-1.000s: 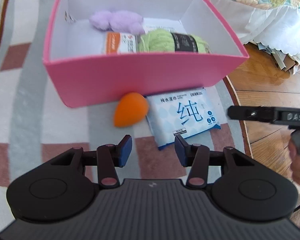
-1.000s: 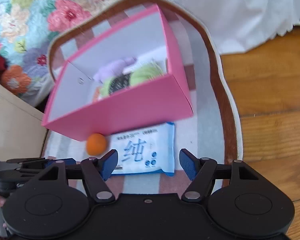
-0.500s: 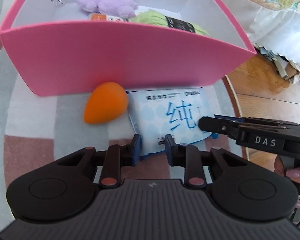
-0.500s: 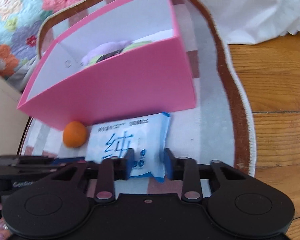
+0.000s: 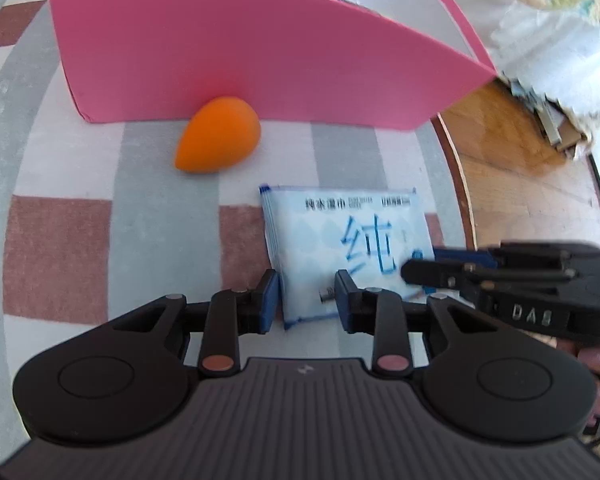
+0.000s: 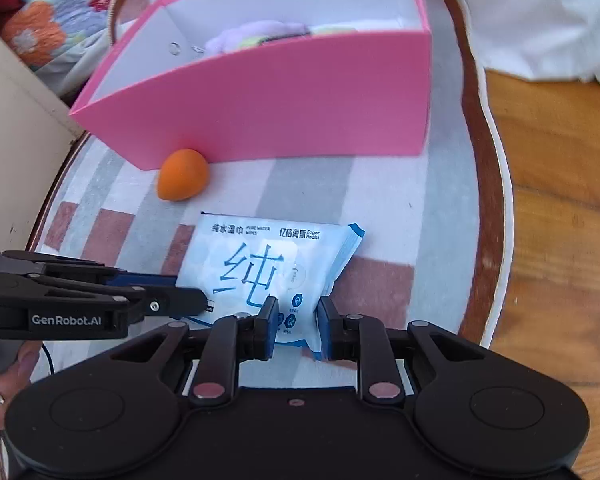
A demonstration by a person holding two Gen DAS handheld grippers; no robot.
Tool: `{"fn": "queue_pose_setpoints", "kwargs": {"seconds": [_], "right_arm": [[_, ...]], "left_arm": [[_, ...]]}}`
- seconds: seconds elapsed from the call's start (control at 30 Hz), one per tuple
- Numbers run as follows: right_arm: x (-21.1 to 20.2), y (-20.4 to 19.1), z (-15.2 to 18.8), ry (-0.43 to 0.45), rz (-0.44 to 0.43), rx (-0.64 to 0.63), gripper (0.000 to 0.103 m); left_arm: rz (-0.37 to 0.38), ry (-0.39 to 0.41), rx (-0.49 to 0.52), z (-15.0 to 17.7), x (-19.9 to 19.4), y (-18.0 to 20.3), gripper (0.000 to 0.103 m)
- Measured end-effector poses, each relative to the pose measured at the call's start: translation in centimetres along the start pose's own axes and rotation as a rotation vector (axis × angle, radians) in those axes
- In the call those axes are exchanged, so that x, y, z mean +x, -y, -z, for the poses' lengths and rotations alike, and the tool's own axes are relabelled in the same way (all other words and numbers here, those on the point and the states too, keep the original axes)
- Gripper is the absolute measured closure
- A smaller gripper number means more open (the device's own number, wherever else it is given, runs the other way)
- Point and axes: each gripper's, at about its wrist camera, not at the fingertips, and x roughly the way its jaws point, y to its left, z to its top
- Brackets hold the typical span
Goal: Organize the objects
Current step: 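Lower the left tool onto the white wet-wipes packet and close on it, then lift the wipes packet with the left tool and carry it over the pink box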
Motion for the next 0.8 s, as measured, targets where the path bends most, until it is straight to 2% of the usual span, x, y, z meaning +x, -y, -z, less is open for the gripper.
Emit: {"fn": "queue_pose_setpoints", "kwargs": {"seconds": [0.1, 0.33, 0.43, 0.57, 0.8], "right_arm": [[0.2, 0.4, 0.1, -0.006, -0.005, 0.026, 0.071], [0.1, -0.1, 0.4, -0.003, -0.002, 0.028, 0.068], [-0.3, -0.9, 0.6, -0.006, 0.012, 0.002, 0.064], [-1.0, -2.2, 0.8, -0.008, -0.013, -0.010, 0.056], [-3.1, -4.4, 1.5, 0.053, -0.036, 0.004, 0.046]], "left_arm": [[-0.009, 0.051, -0.012, -0.8, 0.3, -0.3, 0.073], [0.008, 0.026, 0.027, 0.2, -0.4, 1.0, 0.076], [0.018, 0.035, 0.012, 1.1, -1.6, 0.8, 0.076], [0.040, 0.073, 0.010, 1.6, -4.1, 0.6, 0.076], [0.068, 0.100, 0.048, 1.4, -7.5, 0.4, 0.076]]}}
